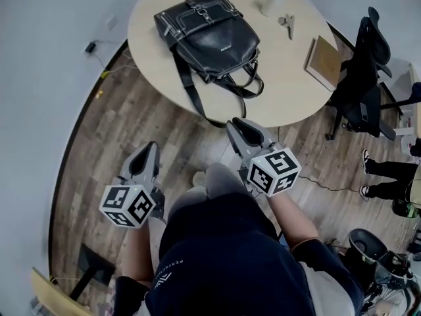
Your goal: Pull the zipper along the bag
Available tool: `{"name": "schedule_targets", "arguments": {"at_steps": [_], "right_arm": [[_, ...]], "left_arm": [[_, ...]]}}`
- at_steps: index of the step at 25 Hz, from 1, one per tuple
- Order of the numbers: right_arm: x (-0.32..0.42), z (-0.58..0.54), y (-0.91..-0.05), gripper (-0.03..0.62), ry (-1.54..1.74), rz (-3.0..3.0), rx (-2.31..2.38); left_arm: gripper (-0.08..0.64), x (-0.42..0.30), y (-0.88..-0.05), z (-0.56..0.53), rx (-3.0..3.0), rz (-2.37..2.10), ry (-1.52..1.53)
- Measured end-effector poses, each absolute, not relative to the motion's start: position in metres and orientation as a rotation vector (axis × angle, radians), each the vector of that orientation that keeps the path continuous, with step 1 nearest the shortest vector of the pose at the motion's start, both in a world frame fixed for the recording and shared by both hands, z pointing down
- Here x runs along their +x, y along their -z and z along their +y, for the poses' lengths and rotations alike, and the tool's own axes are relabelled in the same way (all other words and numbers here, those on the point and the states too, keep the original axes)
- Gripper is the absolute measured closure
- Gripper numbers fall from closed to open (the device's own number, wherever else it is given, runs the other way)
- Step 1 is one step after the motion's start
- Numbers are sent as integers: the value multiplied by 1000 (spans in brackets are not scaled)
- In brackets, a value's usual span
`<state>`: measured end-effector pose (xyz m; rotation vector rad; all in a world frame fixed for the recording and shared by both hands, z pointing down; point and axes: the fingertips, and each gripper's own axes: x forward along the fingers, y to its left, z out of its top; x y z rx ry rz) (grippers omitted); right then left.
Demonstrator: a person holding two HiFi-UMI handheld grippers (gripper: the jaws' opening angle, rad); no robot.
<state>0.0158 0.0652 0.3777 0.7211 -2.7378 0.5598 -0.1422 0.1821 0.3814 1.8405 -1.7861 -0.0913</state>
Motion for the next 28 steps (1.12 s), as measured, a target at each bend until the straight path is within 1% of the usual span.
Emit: {"name": "schedule_targets", "arguments": {"at_steps": [7, 17, 28], "right_arm": [[-5, 34, -389, 489, -583, -2723, 689], [-31, 3, -409, 485, -582, -2719, 551], [-56, -19, -437, 480, -654, -2640, 708]], "left_arm": [[545, -154, -381, 149, 1803, -1816, 119], [545, -156, -378, 93, 1730, -1874, 116], [545, -171, -390, 56, 1781, -1763, 37]]}}
